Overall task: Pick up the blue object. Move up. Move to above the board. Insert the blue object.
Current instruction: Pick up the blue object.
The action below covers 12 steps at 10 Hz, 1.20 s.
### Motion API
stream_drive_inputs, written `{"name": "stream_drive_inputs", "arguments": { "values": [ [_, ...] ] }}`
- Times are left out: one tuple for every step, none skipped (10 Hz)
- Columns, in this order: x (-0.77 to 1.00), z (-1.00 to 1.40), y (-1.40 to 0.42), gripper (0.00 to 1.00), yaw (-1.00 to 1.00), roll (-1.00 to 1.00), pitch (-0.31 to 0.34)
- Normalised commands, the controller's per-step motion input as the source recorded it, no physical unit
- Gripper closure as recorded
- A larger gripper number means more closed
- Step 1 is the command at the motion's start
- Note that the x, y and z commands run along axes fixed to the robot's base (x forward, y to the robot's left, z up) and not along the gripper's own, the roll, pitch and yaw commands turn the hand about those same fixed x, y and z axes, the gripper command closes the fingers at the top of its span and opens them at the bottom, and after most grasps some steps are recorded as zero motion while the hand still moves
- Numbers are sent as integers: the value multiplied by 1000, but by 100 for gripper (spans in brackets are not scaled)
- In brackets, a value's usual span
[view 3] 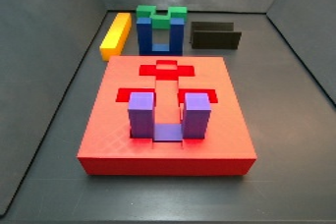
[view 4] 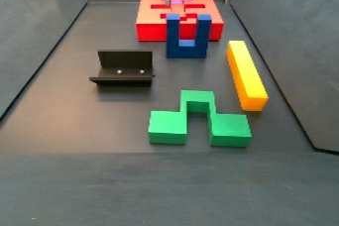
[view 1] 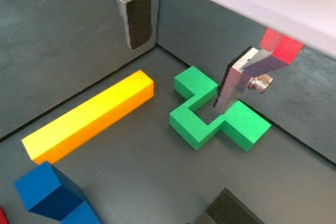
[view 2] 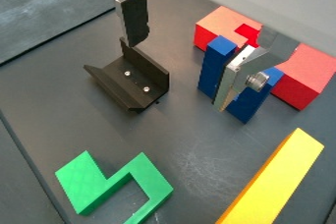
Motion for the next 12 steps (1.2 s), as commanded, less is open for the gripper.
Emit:
{"name": "stream_drive_inputs", "arguments": {
  "values": [
    [303, -251, -434, 0, 80, 71, 11],
    [511, -306, -643, 0, 97, 136, 34],
    [520, -320, -654, 0, 91, 133, 21],
    [529, -337, -669, 0, 54, 144, 36],
    [566, -314, -651, 0, 60, 126, 44],
    [549, -249, -654, 0, 74, 110, 31],
    [457, -177, -617, 0, 83, 73, 0],
    [389, -177, -589, 0, 80, 47, 0],
    [263, -214, -529, 0, 63, 29, 0],
    [154, -229, -477, 0, 40, 19, -17],
    [0, -223, -397, 0, 0, 30, 0],
    [-80, -306, -363, 0, 0, 27, 0]
  ]
}}
